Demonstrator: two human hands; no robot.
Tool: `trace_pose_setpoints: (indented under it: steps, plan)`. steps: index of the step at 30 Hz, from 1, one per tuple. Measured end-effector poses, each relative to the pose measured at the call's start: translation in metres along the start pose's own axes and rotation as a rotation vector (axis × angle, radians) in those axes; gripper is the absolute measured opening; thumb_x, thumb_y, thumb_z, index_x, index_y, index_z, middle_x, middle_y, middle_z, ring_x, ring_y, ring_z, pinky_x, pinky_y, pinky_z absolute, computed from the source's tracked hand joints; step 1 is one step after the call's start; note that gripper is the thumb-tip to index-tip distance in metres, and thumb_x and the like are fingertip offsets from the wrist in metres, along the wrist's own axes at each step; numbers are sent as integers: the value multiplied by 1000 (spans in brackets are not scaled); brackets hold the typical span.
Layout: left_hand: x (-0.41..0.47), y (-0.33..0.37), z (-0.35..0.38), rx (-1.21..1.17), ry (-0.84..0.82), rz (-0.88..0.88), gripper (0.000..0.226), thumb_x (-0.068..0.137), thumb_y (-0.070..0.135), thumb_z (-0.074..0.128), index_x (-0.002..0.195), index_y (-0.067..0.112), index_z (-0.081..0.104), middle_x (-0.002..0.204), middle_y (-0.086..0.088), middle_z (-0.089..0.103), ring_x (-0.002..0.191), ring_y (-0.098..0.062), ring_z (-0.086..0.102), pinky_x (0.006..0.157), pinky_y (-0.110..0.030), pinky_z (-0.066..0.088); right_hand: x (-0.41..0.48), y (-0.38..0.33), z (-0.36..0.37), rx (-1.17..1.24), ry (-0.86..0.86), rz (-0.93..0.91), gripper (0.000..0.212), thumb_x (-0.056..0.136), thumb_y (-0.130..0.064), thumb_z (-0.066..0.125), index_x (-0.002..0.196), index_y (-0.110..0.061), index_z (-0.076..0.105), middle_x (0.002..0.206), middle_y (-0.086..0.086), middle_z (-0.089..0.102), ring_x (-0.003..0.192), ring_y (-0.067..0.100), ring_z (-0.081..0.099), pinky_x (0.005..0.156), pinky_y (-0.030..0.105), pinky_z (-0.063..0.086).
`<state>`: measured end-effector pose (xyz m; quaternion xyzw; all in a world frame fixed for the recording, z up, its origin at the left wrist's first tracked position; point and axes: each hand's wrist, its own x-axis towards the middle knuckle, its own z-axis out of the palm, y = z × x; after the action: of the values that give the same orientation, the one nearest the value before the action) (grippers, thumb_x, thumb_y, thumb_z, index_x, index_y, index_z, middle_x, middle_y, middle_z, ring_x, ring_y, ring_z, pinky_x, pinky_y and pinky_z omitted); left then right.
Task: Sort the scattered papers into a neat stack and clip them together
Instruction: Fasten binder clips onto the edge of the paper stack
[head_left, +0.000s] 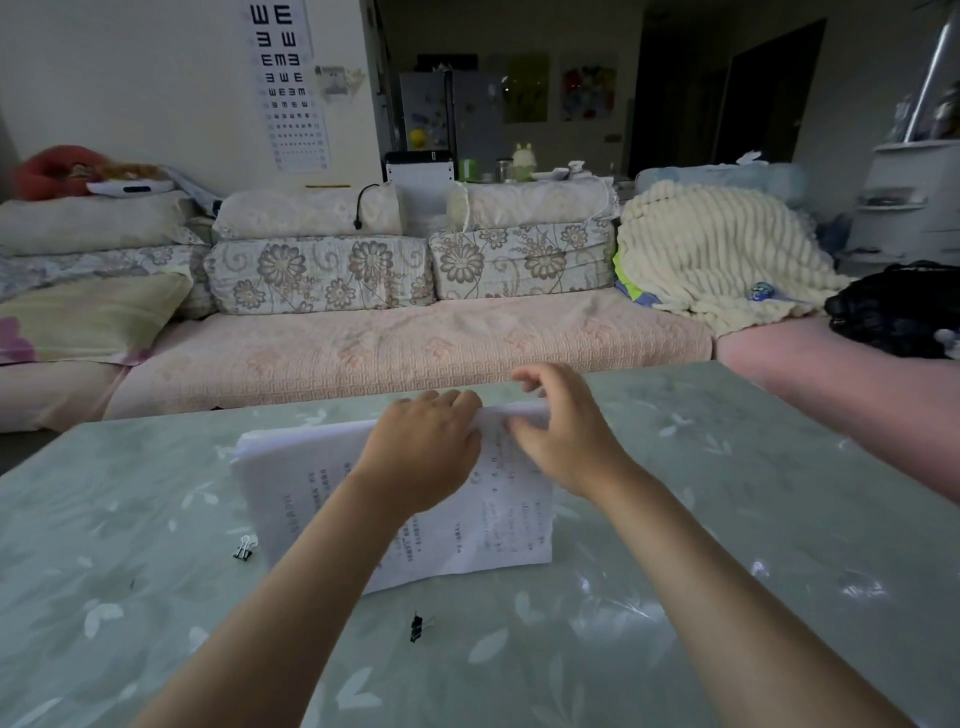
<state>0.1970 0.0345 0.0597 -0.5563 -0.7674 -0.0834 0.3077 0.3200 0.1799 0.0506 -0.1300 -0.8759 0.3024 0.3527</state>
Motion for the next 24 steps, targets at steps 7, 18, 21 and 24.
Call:
trace_pose_setpoints:
  steps: [7, 18, 21, 24]
  plan:
    - [3, 4, 1, -3, 21, -11, 25, 88, 34, 41, 98, 18, 57, 80, 2, 63, 71, -22, 58, 58, -31, 41, -10, -5, 19, 587, -9, 416, 31, 89, 5, 44, 107, -19, 50, 90, 3, 54, 79, 14, 52, 66, 26, 42]
    - [12, 10, -5, 32, -29, 21, 26, 93, 28, 39, 114, 19, 53, 101, 2, 58, 86, -20, 55, 66, -32, 40, -9, 3, 22, 656, 7, 382, 25, 89, 3, 44, 92, -21, 51, 83, 3, 53, 78, 17, 49, 68, 33, 40]
    - [10, 2, -3, 25, -36, -4, 21, 92, 30, 40, 104, 18, 52, 93, 3, 59, 81, -20, 56, 60, -30, 36, -8, 8, 23, 617, -1, 362, 21, 89, 1, 46, 92, -20, 52, 85, 3, 55, 79, 16, 51, 70, 34, 41]
    - [10, 1, -2, 19, -50, 24, 17, 93, 28, 40, 101, 17, 51, 89, 3, 57, 76, -19, 55, 57, -31, 33, -5, 10, 22, 567, -12, 352, 21, 88, 0, 49, 93, -20, 53, 85, 0, 54, 77, 15, 50, 70, 31, 41]
